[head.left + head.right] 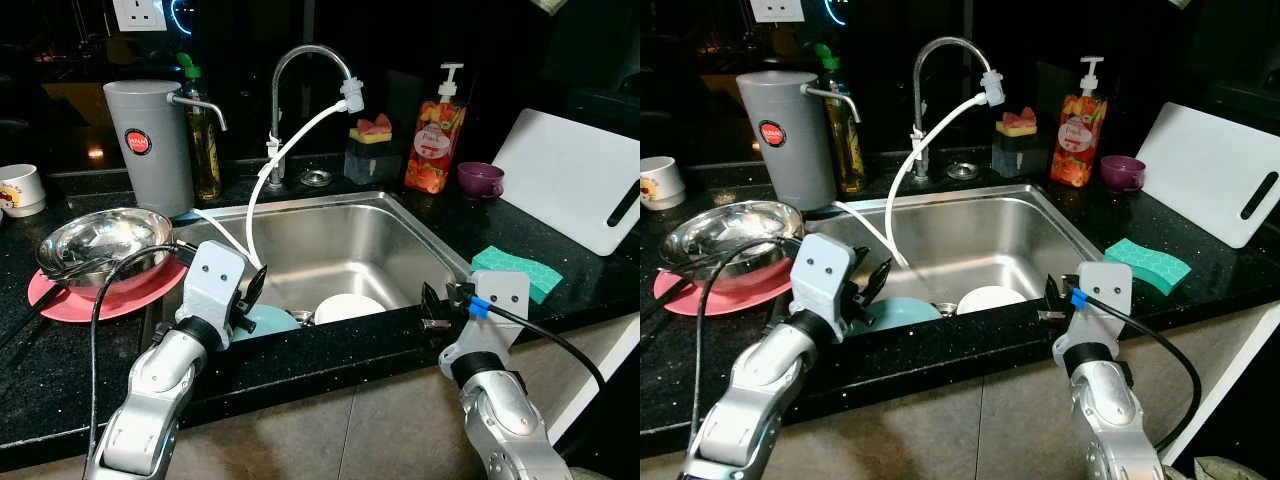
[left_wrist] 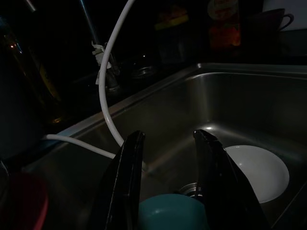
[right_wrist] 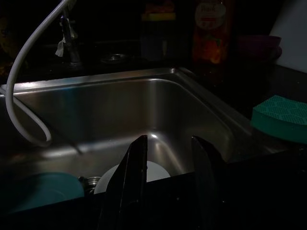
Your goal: Kitchen organization
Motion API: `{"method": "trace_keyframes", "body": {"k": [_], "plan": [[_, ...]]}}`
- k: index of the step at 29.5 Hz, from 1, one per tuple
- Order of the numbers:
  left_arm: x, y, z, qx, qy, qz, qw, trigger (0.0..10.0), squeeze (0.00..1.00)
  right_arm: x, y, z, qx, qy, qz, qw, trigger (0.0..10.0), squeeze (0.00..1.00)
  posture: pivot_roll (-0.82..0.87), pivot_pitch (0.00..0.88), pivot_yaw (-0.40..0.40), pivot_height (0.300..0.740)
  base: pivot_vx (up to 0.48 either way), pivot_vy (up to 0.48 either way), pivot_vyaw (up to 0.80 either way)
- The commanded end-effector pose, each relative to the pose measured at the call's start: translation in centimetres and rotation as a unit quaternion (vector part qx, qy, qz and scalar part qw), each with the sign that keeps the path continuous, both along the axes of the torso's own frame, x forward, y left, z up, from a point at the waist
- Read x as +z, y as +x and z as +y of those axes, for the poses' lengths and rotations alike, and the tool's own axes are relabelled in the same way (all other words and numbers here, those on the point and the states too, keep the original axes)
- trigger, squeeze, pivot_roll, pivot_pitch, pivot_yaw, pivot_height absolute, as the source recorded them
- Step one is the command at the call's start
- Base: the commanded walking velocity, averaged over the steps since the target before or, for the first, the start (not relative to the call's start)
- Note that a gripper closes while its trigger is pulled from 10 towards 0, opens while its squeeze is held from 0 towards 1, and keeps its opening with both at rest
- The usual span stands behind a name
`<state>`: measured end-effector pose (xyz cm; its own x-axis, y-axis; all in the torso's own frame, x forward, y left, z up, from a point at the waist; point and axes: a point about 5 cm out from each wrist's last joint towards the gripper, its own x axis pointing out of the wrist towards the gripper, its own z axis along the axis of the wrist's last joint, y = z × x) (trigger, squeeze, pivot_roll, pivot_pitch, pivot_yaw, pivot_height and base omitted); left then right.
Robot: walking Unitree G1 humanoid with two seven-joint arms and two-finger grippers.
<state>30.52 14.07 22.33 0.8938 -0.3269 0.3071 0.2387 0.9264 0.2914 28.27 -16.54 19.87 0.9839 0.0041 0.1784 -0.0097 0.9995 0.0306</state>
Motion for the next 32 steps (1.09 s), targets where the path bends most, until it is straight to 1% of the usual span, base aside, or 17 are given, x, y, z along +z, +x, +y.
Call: {"method": "trace_keyframes", "body": {"k": [1,7,11,15,17,22,32], "plan": [[0.2,-0.1,-0.2,-0.002,0.001,-0.008,1.0,10.0,0.0,0.3,-0.2,0.0,0.0,0.003,-0.004,1.0,10.0,0.0,0.03,0.079,-0.042,0.74,0.0,0.0,0.0],[0.7,0.1,0.0,-0.002,0.003,-0.017,1.0,10.0,0.0,0.1,-0.3,0.0,0.001,-0.001,-0.001,1.0,10.0,0.0,0.03,0.067,-0.041,0.74,0.0,0.0,0.0],[1.0,0.0,-0.2,-0.008,0.002,-0.021,1.0,10.0,0.0,0.4,-0.2,-0.3,-0.005,0.002,-0.004,1.0,10.0,0.0,0.04,0.074,-0.048,0.74,0.0,0.0,0.0],[0.9,-0.1,-0.5,-0.015,0.002,-0.021,1.0,10.0,0.0,0.3,-0.1,-0.1,-0.001,-0.001,-0.004,1.0,10.0,0.0,0.04,0.07,-0.048,0.74,0.0,0.0,0.0],[1.0,-0.1,-0.6,-0.018,0.0,-0.022,1.0,10.0,0.0,0.4,-0.1,-0.2,-0.002,0.0,-0.005,1.0,10.0,0.0,0.03,0.058,-0.05,0.74,0.0,0.0,0.0],[1.2,0.0,-1.0,-0.021,-0.006,-0.023,0.999,10.0,0.0,0.6,-0.1,-0.3,-0.006,0.002,-0.008,1.0,10.0,0.0,0.03,0.064,-0.056,0.74,0.0,0.0,0.0],[1.2,0.3,-1.3,-0.027,-0.007,-0.024,0.999,10.0,0.0,0.5,-0.1,-0.1,-0.012,0.009,-0.009,1.0,10.0,0.0,0.03,0.05,-0.033,0.74,0.0,0.0,0.0]]}}
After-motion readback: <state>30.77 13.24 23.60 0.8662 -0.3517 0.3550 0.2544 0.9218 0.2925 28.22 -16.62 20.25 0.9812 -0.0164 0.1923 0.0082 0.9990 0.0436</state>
